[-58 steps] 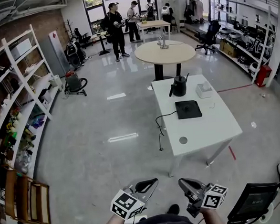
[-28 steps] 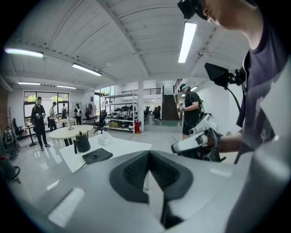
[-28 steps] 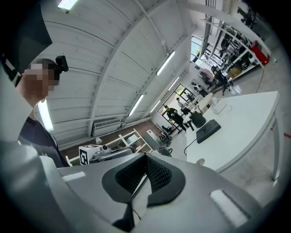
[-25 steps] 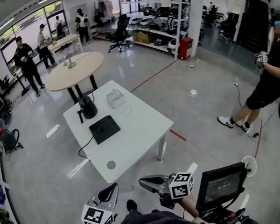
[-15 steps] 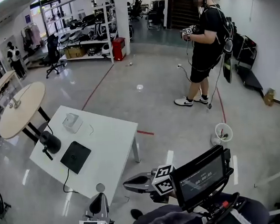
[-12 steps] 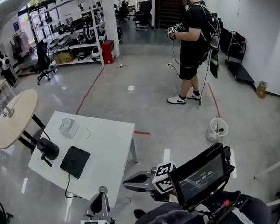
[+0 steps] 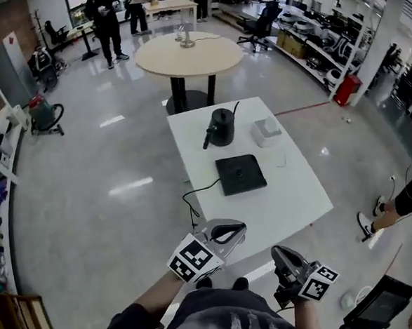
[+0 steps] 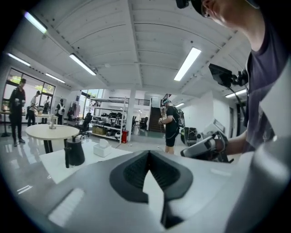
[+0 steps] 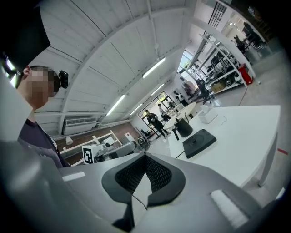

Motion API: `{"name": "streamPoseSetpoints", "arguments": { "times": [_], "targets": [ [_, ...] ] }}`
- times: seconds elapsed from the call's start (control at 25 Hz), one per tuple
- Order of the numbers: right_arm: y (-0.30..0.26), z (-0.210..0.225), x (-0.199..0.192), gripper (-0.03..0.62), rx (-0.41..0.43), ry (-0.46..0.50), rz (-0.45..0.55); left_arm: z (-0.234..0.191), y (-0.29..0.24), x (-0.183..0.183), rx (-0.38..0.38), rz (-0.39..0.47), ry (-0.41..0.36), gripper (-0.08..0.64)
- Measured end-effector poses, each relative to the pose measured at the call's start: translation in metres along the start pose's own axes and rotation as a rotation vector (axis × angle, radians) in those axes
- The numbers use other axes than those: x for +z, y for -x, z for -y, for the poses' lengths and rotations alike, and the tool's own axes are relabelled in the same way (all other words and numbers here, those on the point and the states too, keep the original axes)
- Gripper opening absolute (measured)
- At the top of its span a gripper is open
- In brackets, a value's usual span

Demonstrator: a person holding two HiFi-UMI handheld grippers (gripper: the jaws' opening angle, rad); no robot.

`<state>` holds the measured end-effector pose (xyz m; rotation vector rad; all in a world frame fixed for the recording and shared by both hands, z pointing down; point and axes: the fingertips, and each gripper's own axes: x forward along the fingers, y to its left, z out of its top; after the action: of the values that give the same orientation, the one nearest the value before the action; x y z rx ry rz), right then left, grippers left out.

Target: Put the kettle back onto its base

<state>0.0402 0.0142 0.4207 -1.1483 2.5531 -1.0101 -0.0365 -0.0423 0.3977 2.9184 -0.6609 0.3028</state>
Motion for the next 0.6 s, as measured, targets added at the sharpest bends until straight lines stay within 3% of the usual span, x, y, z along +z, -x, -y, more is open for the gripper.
{"name": "streamPoseSetpoints", "arguments": {
  "times": [0.44,0.6],
  "targets": [
    [-0.095,-0.024,0.022,0.002,0.299,0.046,-0.196,-0.055,0.064,-0.002,0.338,-0.027,0.092,0.002],
    [-0.104,-0.005,0.050,0.002,0.356,0.023,-0.190,-0.067,0.043,0.014,0.385,-0.069,0.078,0.002]
  ]
}}
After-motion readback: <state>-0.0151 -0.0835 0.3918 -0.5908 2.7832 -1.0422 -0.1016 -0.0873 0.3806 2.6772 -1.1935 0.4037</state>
